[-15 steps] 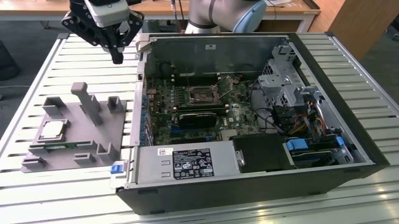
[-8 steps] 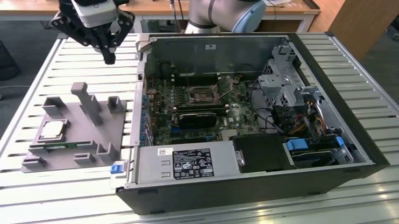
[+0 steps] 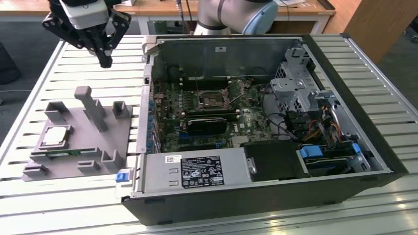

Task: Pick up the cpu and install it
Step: 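Reach for the cpu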

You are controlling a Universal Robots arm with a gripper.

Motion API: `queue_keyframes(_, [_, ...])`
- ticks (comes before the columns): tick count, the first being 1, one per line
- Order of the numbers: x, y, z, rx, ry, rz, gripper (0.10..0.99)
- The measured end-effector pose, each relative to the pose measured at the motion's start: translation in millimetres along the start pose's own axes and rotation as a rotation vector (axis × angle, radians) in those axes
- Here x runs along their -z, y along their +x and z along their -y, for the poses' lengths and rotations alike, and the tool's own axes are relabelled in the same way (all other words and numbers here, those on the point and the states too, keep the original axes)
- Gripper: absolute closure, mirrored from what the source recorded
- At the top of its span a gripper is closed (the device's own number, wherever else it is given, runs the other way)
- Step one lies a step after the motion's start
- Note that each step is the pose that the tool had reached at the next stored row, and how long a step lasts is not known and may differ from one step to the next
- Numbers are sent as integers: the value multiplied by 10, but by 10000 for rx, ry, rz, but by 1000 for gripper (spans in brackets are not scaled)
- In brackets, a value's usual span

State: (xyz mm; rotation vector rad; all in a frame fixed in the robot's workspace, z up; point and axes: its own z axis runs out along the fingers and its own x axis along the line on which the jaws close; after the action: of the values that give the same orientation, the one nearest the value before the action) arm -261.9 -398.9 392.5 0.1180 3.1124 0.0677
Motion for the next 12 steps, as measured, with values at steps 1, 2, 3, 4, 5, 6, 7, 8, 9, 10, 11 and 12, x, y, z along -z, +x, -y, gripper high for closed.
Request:
queue_keyframes(1, [0, 17, 1, 0, 0, 0, 980])
queue_keyframes(2, [1, 32, 3, 0, 1, -1, 980])
queue_keyframes(3, [1, 48, 4, 0, 0, -1, 980])
queue_keyframes(4, [1, 63, 5, 0, 0, 0, 980])
queue_keyframes(5, [1, 78, 6, 0, 0, -1, 980])
queue_keyframes(6, [1, 93, 7, 0, 0, 0, 980])
queue_keyframes(7, [2, 108, 8, 1, 1, -1, 980])
queue_keyframes(8, [2, 124, 9, 0, 0, 0, 980])
queue_keyframes(9, [2, 141, 11, 1, 0, -1, 980])
queue_keyframes(10, [2, 156, 12, 1, 0, -1, 980])
queue_keyframes(11, [2, 172, 13, 0, 1, -1, 980])
queue_keyframes(12, [3, 189, 14, 0, 0, -1, 980])
